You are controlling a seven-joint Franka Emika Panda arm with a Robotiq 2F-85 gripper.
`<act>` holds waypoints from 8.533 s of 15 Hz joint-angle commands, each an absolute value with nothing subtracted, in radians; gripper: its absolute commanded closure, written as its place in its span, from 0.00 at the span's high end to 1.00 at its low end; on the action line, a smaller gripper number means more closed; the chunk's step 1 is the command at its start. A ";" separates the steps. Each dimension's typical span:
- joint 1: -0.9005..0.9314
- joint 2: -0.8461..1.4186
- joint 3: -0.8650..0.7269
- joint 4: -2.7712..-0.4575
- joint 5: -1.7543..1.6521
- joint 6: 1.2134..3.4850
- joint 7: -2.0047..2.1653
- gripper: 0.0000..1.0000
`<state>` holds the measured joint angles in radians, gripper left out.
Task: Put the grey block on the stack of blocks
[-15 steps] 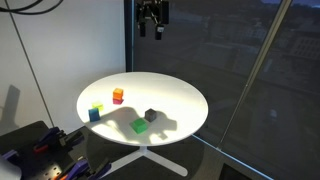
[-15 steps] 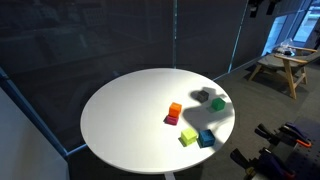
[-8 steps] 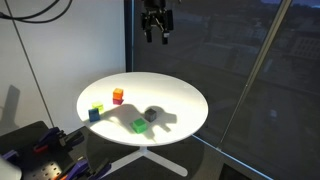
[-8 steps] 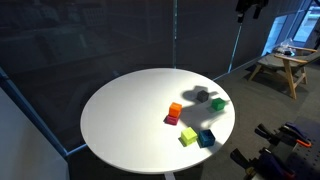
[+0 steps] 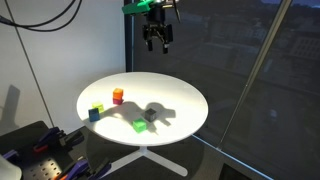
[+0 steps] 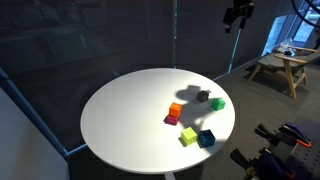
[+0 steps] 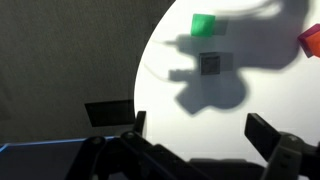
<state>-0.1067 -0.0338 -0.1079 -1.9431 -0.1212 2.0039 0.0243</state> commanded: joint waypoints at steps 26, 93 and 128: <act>-0.076 0.063 -0.077 -1.941 -0.018 2.013 -0.105 1.00; -0.057 0.577 -0.059 -1.835 -0.012 2.346 0.018 1.00; -0.046 0.744 -0.095 -1.790 -0.025 2.477 0.041 1.00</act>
<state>-0.0516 0.7214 -0.0868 -1.8211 -0.0107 2.4694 0.0171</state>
